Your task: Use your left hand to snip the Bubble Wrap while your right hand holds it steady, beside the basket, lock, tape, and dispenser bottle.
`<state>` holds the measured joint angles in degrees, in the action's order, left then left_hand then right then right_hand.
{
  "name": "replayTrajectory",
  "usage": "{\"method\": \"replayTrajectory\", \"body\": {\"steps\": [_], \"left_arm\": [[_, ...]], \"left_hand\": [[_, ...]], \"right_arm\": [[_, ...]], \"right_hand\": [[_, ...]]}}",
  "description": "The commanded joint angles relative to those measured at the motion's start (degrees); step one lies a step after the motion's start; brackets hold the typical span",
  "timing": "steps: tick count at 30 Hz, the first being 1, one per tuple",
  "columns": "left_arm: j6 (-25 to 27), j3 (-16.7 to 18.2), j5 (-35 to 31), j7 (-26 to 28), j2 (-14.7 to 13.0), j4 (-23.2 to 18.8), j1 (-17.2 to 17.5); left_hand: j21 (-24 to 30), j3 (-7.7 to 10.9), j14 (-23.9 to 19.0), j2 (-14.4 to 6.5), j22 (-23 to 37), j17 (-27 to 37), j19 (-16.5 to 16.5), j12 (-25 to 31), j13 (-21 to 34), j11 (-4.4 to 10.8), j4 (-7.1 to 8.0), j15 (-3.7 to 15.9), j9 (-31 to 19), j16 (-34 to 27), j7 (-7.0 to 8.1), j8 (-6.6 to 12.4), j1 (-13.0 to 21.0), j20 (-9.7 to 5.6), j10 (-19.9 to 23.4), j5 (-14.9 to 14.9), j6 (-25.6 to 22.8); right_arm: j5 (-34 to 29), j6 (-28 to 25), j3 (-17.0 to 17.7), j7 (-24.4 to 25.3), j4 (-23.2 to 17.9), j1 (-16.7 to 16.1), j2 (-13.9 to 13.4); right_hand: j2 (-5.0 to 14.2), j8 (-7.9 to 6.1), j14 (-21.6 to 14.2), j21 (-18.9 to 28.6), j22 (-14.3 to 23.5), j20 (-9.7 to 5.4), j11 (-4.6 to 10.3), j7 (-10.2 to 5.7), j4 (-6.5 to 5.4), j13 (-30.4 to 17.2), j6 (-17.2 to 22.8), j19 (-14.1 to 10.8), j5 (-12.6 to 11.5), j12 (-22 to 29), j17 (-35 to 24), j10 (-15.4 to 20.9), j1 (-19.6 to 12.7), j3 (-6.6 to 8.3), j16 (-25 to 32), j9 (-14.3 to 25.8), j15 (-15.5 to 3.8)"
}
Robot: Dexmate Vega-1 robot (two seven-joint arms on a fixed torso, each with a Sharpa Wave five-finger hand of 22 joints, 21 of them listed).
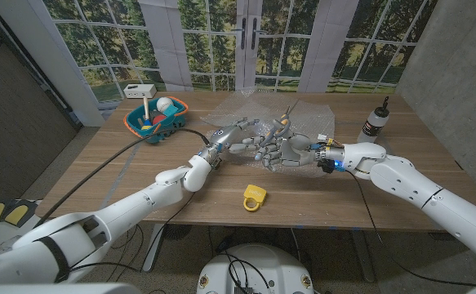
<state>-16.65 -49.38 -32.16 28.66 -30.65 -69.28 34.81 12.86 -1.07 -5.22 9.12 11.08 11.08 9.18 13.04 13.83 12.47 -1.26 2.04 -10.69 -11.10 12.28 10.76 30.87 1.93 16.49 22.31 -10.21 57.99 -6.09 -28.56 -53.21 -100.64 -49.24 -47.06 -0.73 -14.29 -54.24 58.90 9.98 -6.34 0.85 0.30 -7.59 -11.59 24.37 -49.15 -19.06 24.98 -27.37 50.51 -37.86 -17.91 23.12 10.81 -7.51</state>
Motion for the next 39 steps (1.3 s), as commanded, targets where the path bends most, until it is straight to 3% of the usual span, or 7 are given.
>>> {"method": "replayTrajectory", "body": {"steps": [1, 3, 5, 9, 17, 30, 39], "left_arm": [[-0.60, -0.83, 1.24, -1.90, 0.65, 0.72, -0.35], [-0.60, -0.99, 1.12, -2.15, 0.74, 0.78, -0.55], [-0.62, -1.14, 0.93, -2.19, 0.84, 0.86, -0.72], [-0.92, -1.48, 0.45, -1.90, 1.05, 1.23, -1.06], [-0.34, -1.46, -0.91, 0.50, 0.90, 0.76, -0.82], [1.99, 0.18, -1.81, 2.96, -0.97, -1.86, 0.21], [1.60, -0.22, -1.85, 2.74, -0.36, -0.45, -0.81]], "left_hand": [[-0.28, -0.61, -0.07, -0.46, 0.24, 0.10, 0.12, -0.23, 0.06, -0.09, 0.15, 8.57, -0.19, -0.15, 0.26, 0.26, -0.56, 0.28, -0.04, 0.89, -0.09], [-0.27, -0.65, -0.07, -0.79, 0.22, 0.08, 0.17, -0.18, 0.03, -0.06, 0.15, 8.82, -0.19, -0.15, 0.29, 0.32, -0.35, 0.10, 0.06, 1.37, -0.19], [-0.22, -0.37, -0.36, -3.13, 0.04, -0.21, 0.67, 0.12, -0.30, 0.01, -1.21, 10.14, -0.16, -0.16, 0.35, 0.66, 4.16, -1.42, 0.93, 5.24, -1.20], [-0.40, 0.56, -0.10, -6.11, 0.01, -0.30, 0.42, -0.07, -0.60, 0.03, -2.65, 9.59, -0.14, 0.03, 0.37, 0.44, 9.23, -0.55, 0.62, 7.42, -1.16], [-0.35, 3.37, -0.02, -12.34, 0.11, -0.37, 0.24, -0.10, -0.68, 0.03, -4.52, 8.46, -0.27, 0.02, 0.37, 0.47, 16.74, 0.51, 0.17, 7.36, -1.16], [-0.24, 3.51, -0.35, -12.73, 0.12, -0.44, 0.45, 0.05, -0.67, 0.00, -4.84, 8.61, -0.31, -0.03, 0.34, 0.67, 17.64, 0.38, 0.44, 6.70, -1.76], [-0.22, 3.41, -0.43, -12.66, 0.12, -0.49, 0.49, 0.15, -0.66, -0.01, -5.01, 8.52, -0.32, -0.01, 0.34, 0.74, 17.99, 0.50, 0.66, 6.25, -2.06]], "right_arm": [[0.31, 1.09, 0.46, -0.20, 0.25, -0.64, 0.28], [0.17, 1.40, 0.56, -0.13, 0.16, -0.82, 0.22], [0.49, 1.31, 0.65, -0.20, 0.17, -0.93, 0.22], [0.58, 1.55, 0.87, -0.04, 0.00, -1.29, 0.12], [0.62, 1.65, 1.11, 0.16, -0.35, -1.62, -0.18], [0.87, 1.11, 0.93, -0.08, -0.04, -1.31, -0.04], [0.67, 1.04, 0.62, -0.32, 0.41, -0.87, 0.37]], "right_hand": [[0.46, 0.16, 0.68, -0.14, 0.26, -1.13, 0.22, 4.46, 0.16, -0.32, 5.08, -0.56, 0.02, -0.34, 0.07, 0.57, -0.23, -0.01, 0.35, 0.08, -2.45], [0.46, 0.21, 0.66, -0.17, 0.26, -1.13, 0.22, 4.45, 0.17, -0.34, 5.05, -0.57, 0.04, -0.40, 0.12, 0.58, -0.24, -0.02, 0.35, 0.09, -2.41], [0.46, 0.25, 0.73, -0.21, 0.26, -1.09, 0.19, 4.44, 0.18, -0.35, 5.07, -0.57, 0.05, -0.48, 0.12, 0.55, -0.25, -0.03, 0.33, 0.09, -2.54], [0.51, 0.29, 0.69, -0.26, 0.27, -1.15, 0.24, 4.31, 0.17, -0.37, 5.12, -0.63, 0.07, -0.61, 0.09, 0.58, -0.26, -0.02, 0.38, 0.09, -2.72], [0.66, 0.38, 0.65, -0.41, 0.27, -1.12, 0.25, 4.32, 0.14, -0.51, 5.30, -0.68, 0.12, -0.75, 0.11, 0.88, -0.23, -0.02, 0.44, 0.10, -2.51], [0.86, 0.54, 0.58, -0.60, 0.29, -1.19, 0.27, 4.31, 0.09, -0.74, 5.45, -0.84, 0.18, -1.05, 0.18, 0.99, -0.18, -0.02, 0.50, 0.11, -2.74], [0.98, 0.64, 0.60, -0.72, 0.29, -1.18, 0.31, 4.17, 0.10, -0.83, 5.54, -0.87, 0.22, -1.24, 0.16, 1.05, -0.24, 0.01, 0.54, 0.12, -2.65]]}}
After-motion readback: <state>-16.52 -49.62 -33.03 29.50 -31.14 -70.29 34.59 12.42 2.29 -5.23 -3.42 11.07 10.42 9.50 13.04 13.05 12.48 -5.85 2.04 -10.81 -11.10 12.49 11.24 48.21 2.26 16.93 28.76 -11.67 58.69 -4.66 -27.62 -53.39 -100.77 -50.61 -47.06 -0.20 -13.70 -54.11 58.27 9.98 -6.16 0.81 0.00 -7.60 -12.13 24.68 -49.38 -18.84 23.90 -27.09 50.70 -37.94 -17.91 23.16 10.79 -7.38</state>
